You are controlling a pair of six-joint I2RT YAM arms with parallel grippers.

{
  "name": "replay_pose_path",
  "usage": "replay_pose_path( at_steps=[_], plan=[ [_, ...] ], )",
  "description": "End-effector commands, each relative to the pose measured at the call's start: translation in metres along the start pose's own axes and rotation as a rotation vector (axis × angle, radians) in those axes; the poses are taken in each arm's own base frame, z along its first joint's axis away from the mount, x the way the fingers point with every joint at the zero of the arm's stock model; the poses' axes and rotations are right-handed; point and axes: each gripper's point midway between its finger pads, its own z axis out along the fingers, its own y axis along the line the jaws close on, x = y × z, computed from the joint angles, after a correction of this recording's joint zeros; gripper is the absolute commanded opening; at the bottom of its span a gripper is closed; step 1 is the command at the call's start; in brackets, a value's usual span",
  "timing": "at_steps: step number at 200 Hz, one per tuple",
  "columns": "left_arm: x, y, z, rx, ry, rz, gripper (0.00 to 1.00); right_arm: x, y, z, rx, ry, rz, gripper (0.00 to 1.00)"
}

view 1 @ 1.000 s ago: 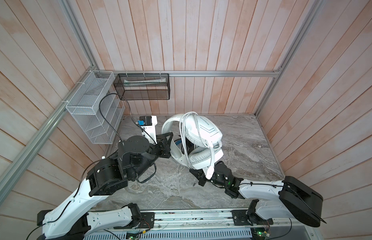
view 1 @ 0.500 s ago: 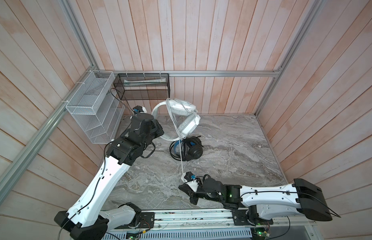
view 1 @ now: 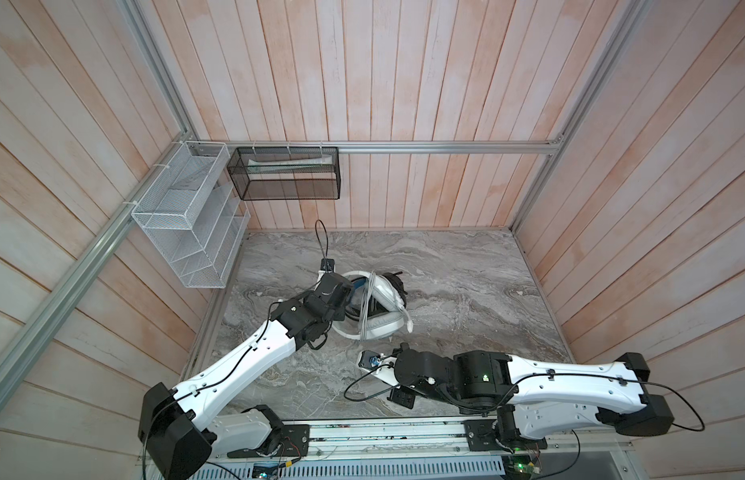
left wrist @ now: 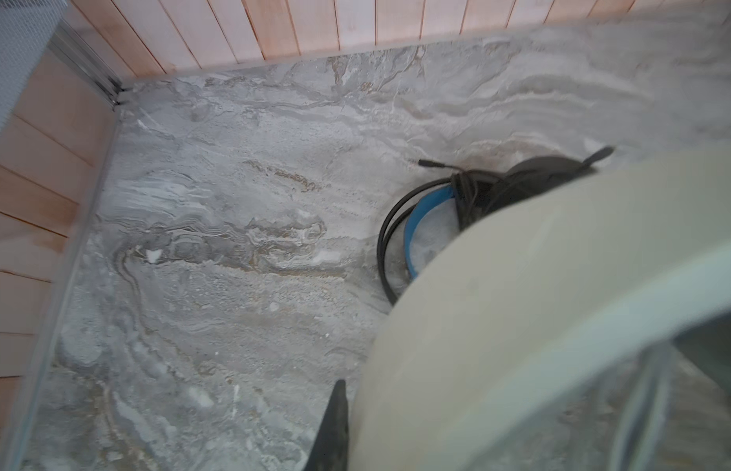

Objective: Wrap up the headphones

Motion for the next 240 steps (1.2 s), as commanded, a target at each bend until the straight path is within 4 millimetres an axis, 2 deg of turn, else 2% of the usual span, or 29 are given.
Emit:
replay_pose_path(
  at_steps=[1,4,8,39,51,55,70,102,126,145,148,157,200,240],
  plan=[
    [-0.020,0.008,-0.013,-0.101,-0.184,0.100,0.00,-0.005,-0.025,-0.028,0.057,0.009,-0.069,0.00],
    [-0.018,0.006,-0.014,-0.103,-0.187,0.119,0.00,-0.004,-0.027,-0.028,0.064,0.014,-0.068,0.00],
    [-0.015,0.004,-0.016,-0.104,-0.190,0.144,0.00,-0.013,-0.033,-0.036,0.078,-0.012,-0.058,0.00],
    [0.004,-0.008,-0.024,-0.111,-0.205,0.282,0.00,-0.026,-0.055,-0.058,0.124,-0.058,-0.032,0.00],
    [0.008,-0.013,-0.026,-0.096,-0.210,0.307,0.00,-0.026,-0.063,-0.061,0.153,-0.062,-0.030,0.00],
    [0.011,-0.023,-0.031,-0.065,-0.223,0.329,0.00,-0.025,-0.067,-0.061,0.169,-0.059,-0.029,0.00],
    [0.015,-0.034,-0.039,-0.044,-0.248,0.387,0.00,-0.019,-0.080,-0.059,0.217,-0.039,-0.025,0.00],
    [0.021,-0.049,-0.054,0.015,-0.284,0.447,0.00,-0.017,-0.134,-0.064,0.396,-0.071,0.068,0.00],
    [0.023,-0.053,-0.066,0.088,-0.303,0.428,0.00,-0.016,-0.161,-0.066,0.483,-0.085,0.131,0.00],
    [0.021,-0.055,-0.079,0.165,-0.319,0.381,0.00,-0.017,-0.170,-0.060,0.480,-0.101,0.165,0.00],
    [0.021,-0.056,-0.081,0.181,-0.320,0.375,0.00,-0.009,-0.169,-0.052,0.474,-0.079,0.162,0.00],
    [0.019,-0.058,-0.088,0.226,-0.326,0.352,0.00,-0.006,-0.171,-0.047,0.471,-0.075,0.170,0.00],
    [0.019,-0.066,-0.113,0.395,-0.325,0.298,0.00,-0.002,-0.179,-0.039,0.471,-0.087,0.219,0.04],
    [-0.010,-0.056,-0.147,0.483,-0.375,0.149,0.00,0.008,-0.166,-0.025,0.395,-0.122,0.274,0.10]
  ],
)
